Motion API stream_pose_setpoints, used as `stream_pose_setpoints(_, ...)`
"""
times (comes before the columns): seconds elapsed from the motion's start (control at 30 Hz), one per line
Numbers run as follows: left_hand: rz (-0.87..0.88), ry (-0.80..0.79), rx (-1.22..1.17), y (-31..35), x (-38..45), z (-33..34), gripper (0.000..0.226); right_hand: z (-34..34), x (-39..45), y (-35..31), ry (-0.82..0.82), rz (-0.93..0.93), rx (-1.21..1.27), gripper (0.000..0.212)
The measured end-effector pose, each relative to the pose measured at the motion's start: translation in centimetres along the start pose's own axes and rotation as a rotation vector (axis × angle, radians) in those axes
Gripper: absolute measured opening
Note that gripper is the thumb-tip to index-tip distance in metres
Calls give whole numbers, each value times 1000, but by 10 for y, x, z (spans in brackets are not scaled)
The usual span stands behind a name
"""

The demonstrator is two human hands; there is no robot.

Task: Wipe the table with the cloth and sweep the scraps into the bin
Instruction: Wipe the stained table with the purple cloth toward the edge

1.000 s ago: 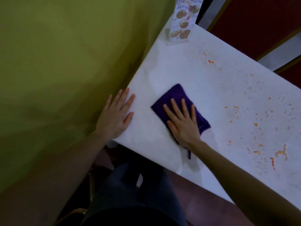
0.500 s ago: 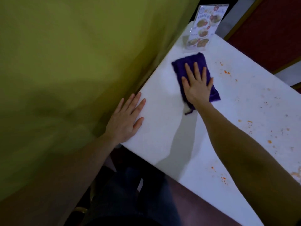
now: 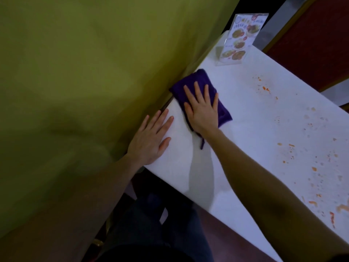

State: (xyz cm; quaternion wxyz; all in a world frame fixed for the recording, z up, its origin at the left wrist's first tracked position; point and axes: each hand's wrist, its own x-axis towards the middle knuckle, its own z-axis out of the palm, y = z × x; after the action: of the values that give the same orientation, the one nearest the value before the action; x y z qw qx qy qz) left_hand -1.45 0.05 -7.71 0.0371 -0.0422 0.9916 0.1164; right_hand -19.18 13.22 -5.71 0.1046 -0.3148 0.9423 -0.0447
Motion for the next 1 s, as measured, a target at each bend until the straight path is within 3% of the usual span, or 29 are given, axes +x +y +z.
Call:
stream_pose_setpoints(0.17,3,0,9,0,-1,2,64,-9,22,45,50,249,34,57)
stream_pose_setpoints(0.3,-6,9,17,0,-1,3,64,-5,-26,75,72,520,107,60)
stream_pose_setpoints(0.37,-6,7,14,0,0,3,65,2,-57,70,89,569,112,61)
stream_pose_setpoints(0.47,-3,4,-1,-1,0,3,65,13,-93,35,100,509,98,62)
stream_pose_setpoints(0.53,-2,7,-10,-1,0,3,65,19,-101,8,65,371,63,60)
stream_pose_setpoints(0.63,-6,9,-12,-1,0,2,65,17,-77,-11,1,121,27,56)
stream_pose_setpoints(0.73,-8,8,-14,0,0,2,66,6,-32,-1,0,10,11,55)
stream_pose_setpoints(0.83,0,7,-18,0,0,3,65,-6,-1,31,6,82,3,58)
stream_pose_setpoints(1.0,23,3,25,0,0,2,65,-9,-40,98,50,421,83,59)
